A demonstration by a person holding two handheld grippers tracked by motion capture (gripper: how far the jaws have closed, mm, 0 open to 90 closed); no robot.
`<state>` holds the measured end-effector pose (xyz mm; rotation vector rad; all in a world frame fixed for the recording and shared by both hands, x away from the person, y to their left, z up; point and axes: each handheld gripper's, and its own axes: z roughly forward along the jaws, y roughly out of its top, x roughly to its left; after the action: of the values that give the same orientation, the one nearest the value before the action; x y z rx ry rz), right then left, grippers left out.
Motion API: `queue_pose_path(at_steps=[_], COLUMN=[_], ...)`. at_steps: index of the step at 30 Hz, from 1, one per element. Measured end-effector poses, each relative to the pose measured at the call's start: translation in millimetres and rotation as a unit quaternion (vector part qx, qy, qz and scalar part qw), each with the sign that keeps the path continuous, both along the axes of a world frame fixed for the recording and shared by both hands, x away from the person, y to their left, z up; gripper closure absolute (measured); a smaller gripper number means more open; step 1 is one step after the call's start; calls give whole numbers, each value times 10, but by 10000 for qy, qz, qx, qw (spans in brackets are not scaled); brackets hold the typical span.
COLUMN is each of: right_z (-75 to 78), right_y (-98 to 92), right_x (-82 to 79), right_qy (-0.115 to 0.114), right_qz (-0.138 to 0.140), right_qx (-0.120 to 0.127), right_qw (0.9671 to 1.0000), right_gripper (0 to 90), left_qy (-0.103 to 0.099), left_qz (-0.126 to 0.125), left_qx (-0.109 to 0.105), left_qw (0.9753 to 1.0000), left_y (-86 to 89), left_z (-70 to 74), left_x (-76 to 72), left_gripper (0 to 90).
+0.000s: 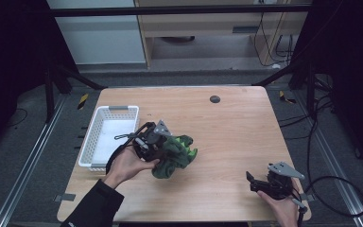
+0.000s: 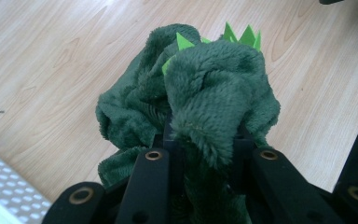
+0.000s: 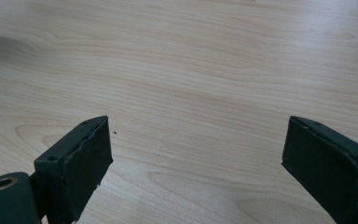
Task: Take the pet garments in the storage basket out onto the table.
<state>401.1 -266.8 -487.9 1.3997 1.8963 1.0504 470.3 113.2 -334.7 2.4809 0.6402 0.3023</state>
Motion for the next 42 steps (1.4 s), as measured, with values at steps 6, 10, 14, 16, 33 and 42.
queue_pose_path(at_steps=[6,10,14,16,33,42], right_z=[1,2,3,5,15,15], right_y=[-1,-4,-4,-6,-6,-7], right_x=[0,-1,-2,-2,-10,-9], right_qy=[-16,-23,-29,-35,-56,-63], right_qz=[-5,-11,-23,-33,-45,-38], right_qx=[-12,-18,-21,-8,15,8], right_qw=[10000,10000,10000,10000,10000,10000], right_gripper=[81,81,81,81,81,80], left_qy=[72,98,149,176,346,448], left_qz=[-125,-154,-169,-175,-274,-334], left_qx=[101,135,141,138,216,321], left_qw=[9998,9997,9996,9996,9988,9979], left_y=[-123,-178,-215,-231,-374,-459], left_z=[-67,-105,-147,-173,-389,-525], left_x=[23,40,69,81,140,154], left_gripper=[751,751,751,751,752,751])
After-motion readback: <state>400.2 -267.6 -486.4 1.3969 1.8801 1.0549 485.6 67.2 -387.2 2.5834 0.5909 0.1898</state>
